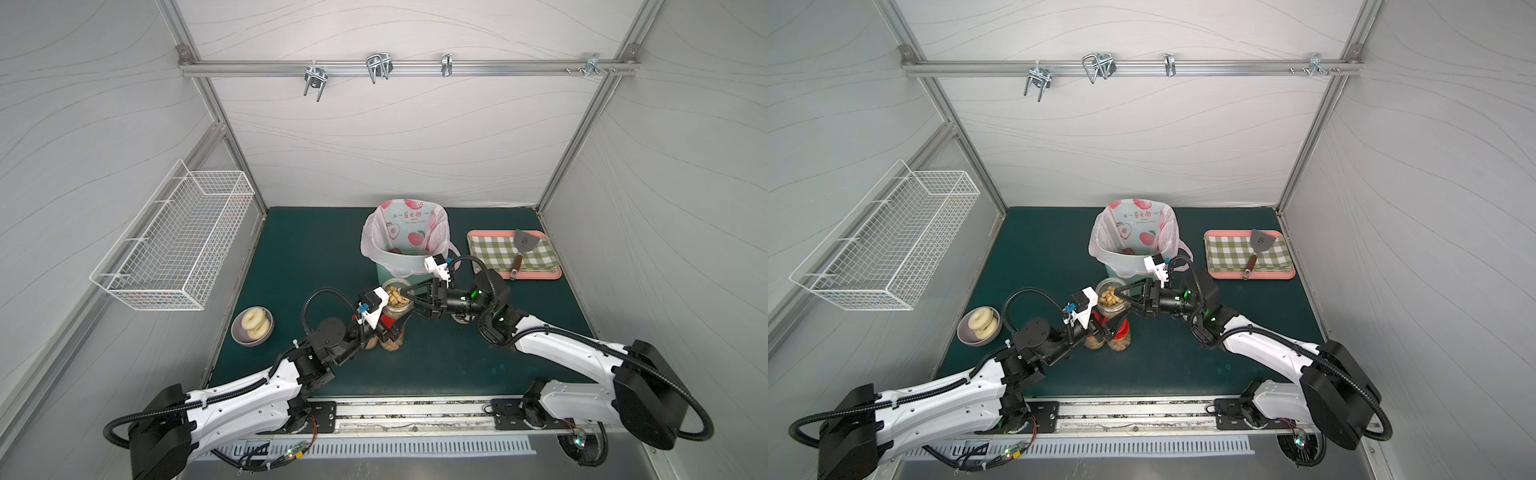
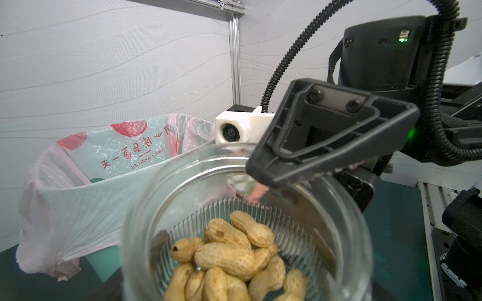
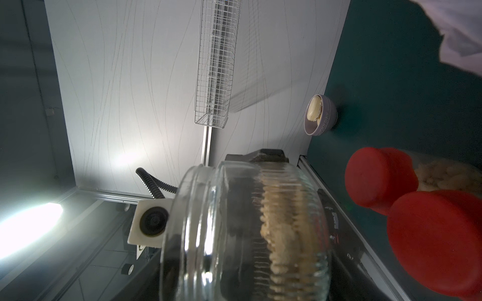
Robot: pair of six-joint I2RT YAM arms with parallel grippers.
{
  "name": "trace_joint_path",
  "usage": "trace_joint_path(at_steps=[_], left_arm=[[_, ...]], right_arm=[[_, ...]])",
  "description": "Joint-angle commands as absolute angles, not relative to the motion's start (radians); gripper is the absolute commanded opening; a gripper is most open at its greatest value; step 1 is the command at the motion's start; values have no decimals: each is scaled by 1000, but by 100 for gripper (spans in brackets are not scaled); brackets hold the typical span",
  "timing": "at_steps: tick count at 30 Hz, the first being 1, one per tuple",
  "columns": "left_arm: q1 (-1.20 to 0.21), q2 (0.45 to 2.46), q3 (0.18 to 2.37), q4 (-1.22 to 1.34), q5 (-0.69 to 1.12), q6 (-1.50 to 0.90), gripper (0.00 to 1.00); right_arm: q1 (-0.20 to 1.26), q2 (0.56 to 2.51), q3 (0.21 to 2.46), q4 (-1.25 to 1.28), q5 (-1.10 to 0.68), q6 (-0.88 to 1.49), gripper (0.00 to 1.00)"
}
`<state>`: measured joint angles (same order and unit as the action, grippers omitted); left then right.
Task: Empty moldy peanuts from jars
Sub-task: Pour the moldy peanuts from the jar into the trash bin.
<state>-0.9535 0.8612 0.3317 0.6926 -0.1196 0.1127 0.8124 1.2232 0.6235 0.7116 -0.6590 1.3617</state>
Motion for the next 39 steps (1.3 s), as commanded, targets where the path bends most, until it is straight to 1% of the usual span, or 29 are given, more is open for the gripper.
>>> trace_joint_path(at_steps=[1,3,6,7,8,12,13,14,16,17,20,26,33,39], left_arm=[[-956,856,367,747,-115,91,0],[-956,854,379,715,-118,91,6],[-956,860,394,685,-126,90,17],[-956,863,394,687,-126,91,23],[-956,865,395,687,-125,89,29],[-956,862,399,679,-116,85,43],[-956,861,399,677,-115,84,48],[-956,860,399,675,-114,83,53],[-956,857,404,661,-114,80,62],[-956,857,409,649,-114,80,68],[-956,865,413,637,-113,83,80],[-956,870,424,625,-89,70,100],[-956,880,443,598,-46,57,100],[-957,881,443,596,-52,59,100]], right_arm=[[821,1187,657,735,-647,1318,59],[821,1186,652,736,-645,1317,48],[819,1176,646,731,-634,1311,36],[819,1173,646,722,-630,1306,28],[818,1170,645,715,-629,1303,24],[815,1157,642,706,-625,1300,13],[813,1154,640,704,-623,1300,11],[811,1149,638,700,-620,1299,6],[805,1139,632,695,-611,1300,1],[801,1131,627,695,-607,1300,0],[782,1111,610,691,-597,1305,0],[727,1053,579,667,-596,1314,0],[631,958,566,555,-601,1285,0],[550,893,576,461,-628,1255,0]])
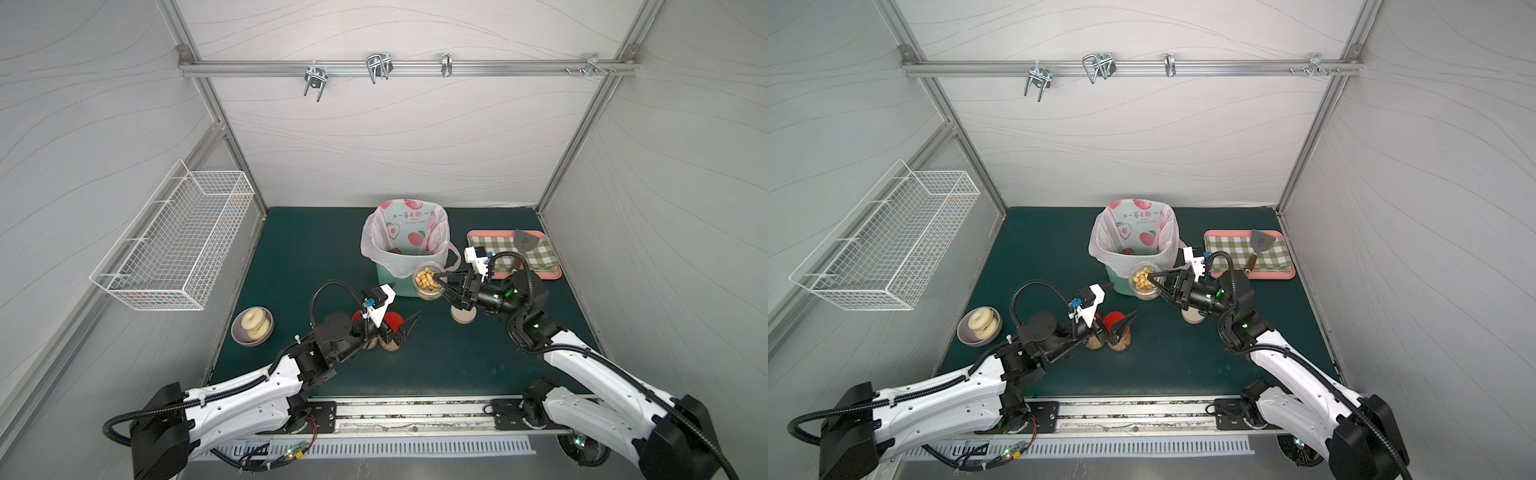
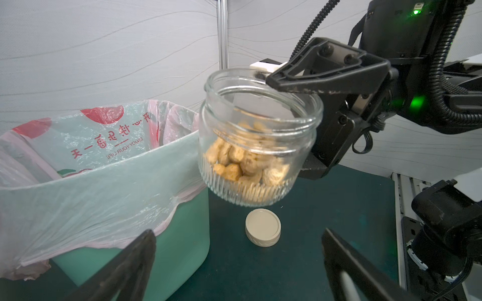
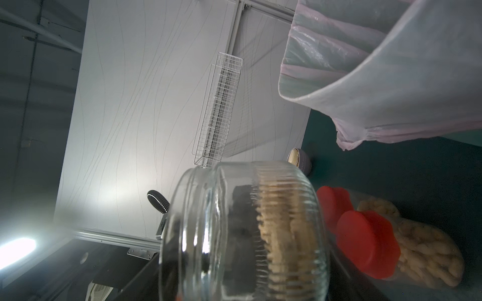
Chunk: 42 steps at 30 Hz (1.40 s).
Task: Empty moldy peanuts from jars
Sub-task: Pour the moldy peanuts from the jar into the trash bin.
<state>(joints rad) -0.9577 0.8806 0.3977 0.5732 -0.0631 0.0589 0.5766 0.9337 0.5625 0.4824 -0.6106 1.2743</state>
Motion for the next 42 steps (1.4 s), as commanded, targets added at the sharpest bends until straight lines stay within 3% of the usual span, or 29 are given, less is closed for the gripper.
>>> trace_joint_path(at_steps=[1,17,25,34,42], left_arm=[[-956,881,442,597,-55,59,100],[-956,818,408,592,-247,42,98],[-948,829,410,556,-448,8,98],[-792,773,382,479,-386,-175,97],[-776,736,365,466,-387,-176,97]], right_arm=[[537,882,579,440,-632,1245,0],[400,784,856,-99,-532,894,0],[399,941,1050,-161,-485,751,0],[399,1182,1330,-287,-463,598,0],[409,1354,1498,-378,-452,492,0]])
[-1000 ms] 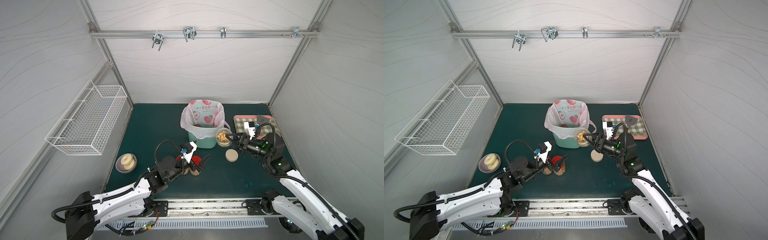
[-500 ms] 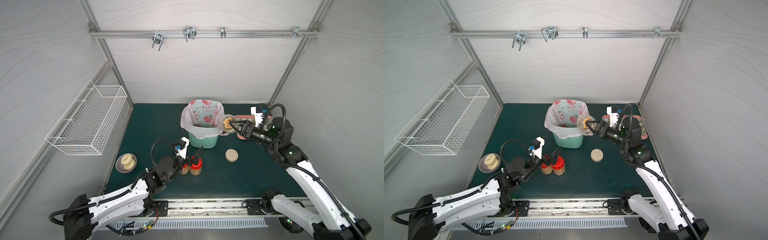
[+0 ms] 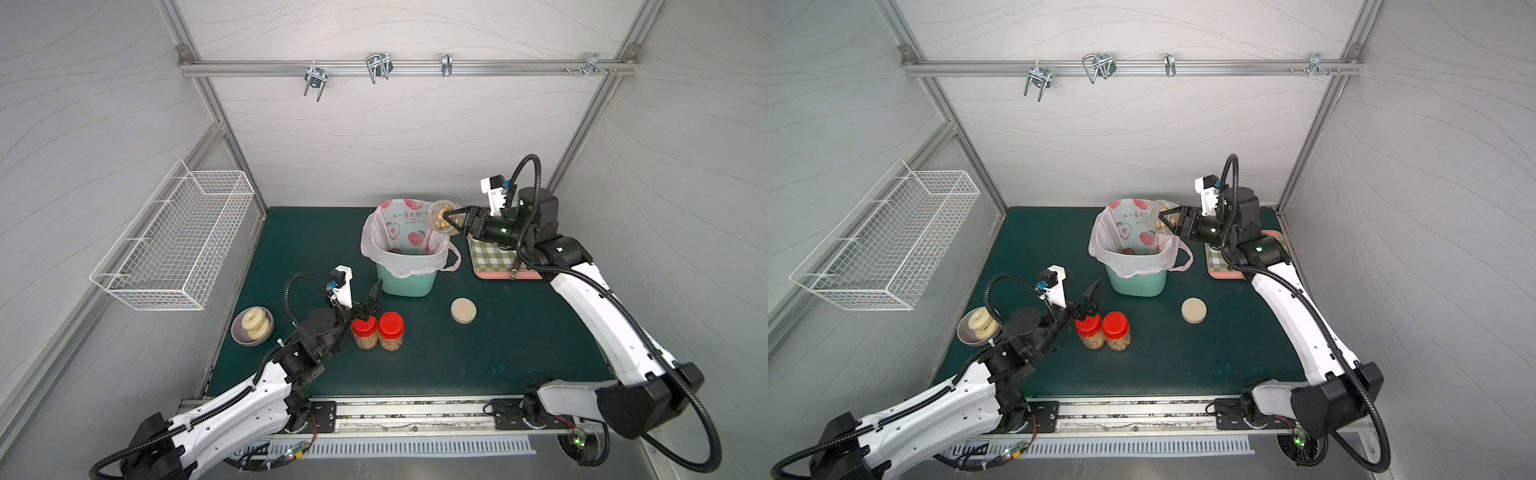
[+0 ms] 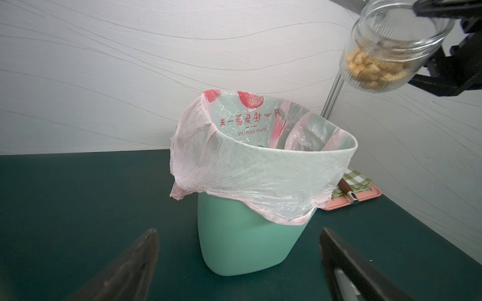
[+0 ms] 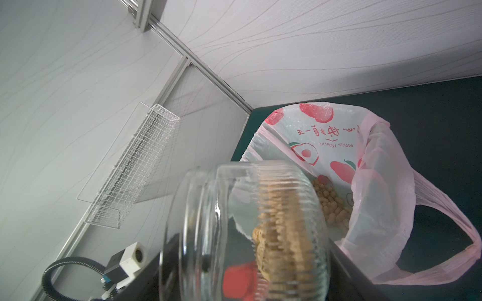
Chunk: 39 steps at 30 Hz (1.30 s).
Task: Empty moldy peanuts from jars
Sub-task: Pour the moldy peanuts from the jar into the trash bin.
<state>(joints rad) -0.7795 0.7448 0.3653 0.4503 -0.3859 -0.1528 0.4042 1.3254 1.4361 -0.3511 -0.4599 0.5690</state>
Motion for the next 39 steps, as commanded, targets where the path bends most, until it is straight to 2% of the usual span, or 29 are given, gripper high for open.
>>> trace_joint_path(at_steps=[1,14,27,39], left_arm=[[-776,739,367,466,-387,-176,97],[-773,749,368,459,-389,-170,97],[-772,752,370,456,-391,-163,97],[-773,749,368,453,-396,-158,97]], right_arm=[[417,1377,1522,-400,-445,471,0],[577,1601,1841,-687,-64,191,0],[730,1680,1889,-709,330,-5,0],[815,1751,1951,-710,530,-130,0]])
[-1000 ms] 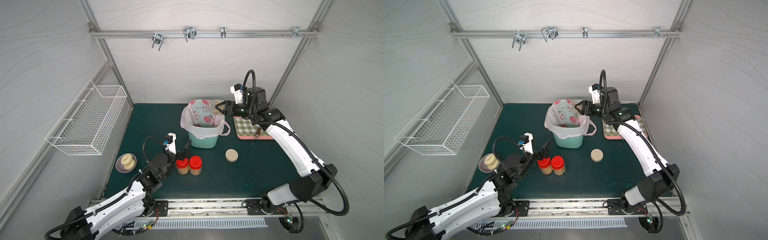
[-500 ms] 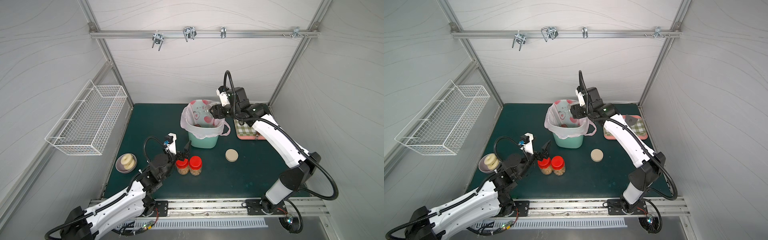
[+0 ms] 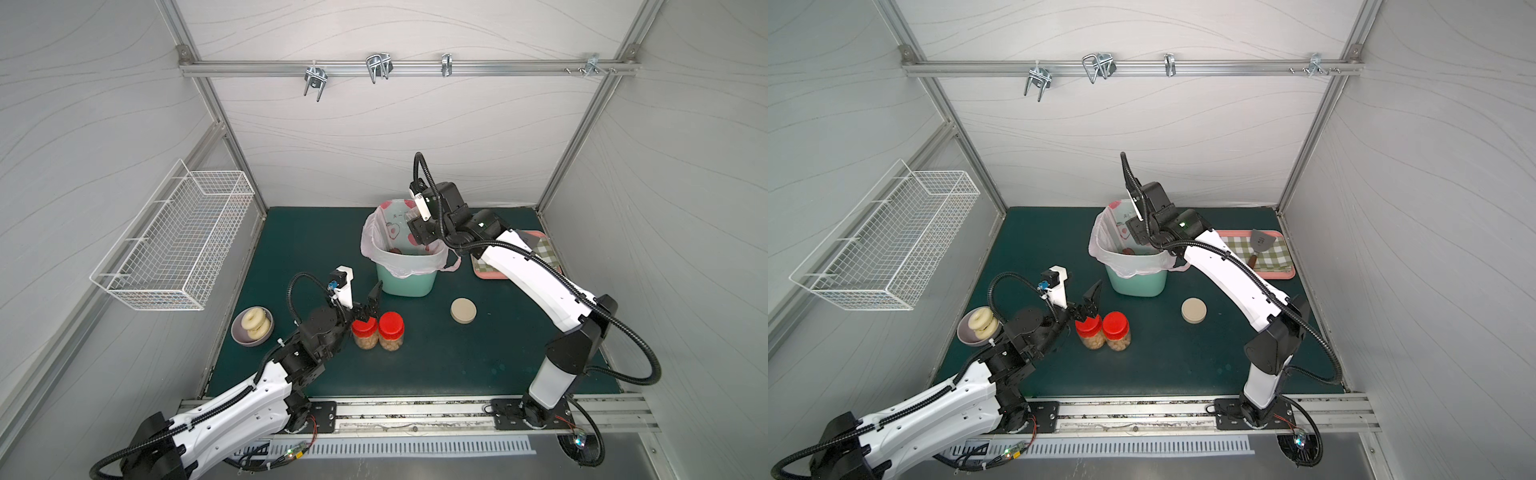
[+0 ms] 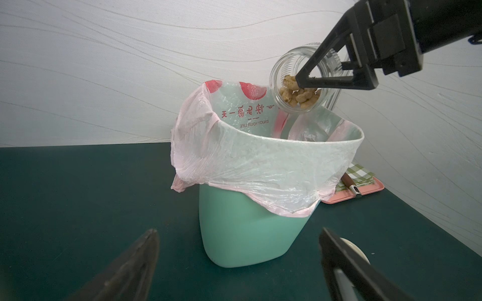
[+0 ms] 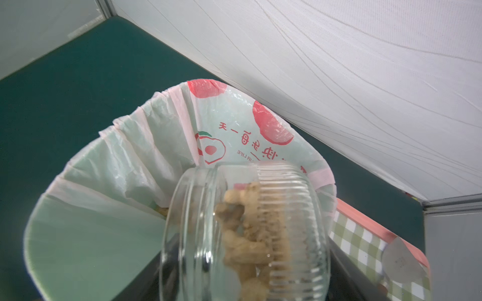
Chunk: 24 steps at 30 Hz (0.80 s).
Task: Empty moldy peanuts from jars
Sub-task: Pour the moldy peanuts from the jar into the trash bin.
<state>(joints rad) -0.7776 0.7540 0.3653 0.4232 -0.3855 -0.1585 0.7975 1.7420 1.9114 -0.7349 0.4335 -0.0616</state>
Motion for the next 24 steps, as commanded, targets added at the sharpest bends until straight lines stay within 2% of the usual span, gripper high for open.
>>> trace_joint_path(at_steps=[1,24], left_arm=[[-773,749,368,453,-396,-158,97],[-772,747,368,449,-399,-153,97]], right_arm=[[821,1757,1951,-706,545,-142,0],[911,1804,1949,-604,774,-349,0]])
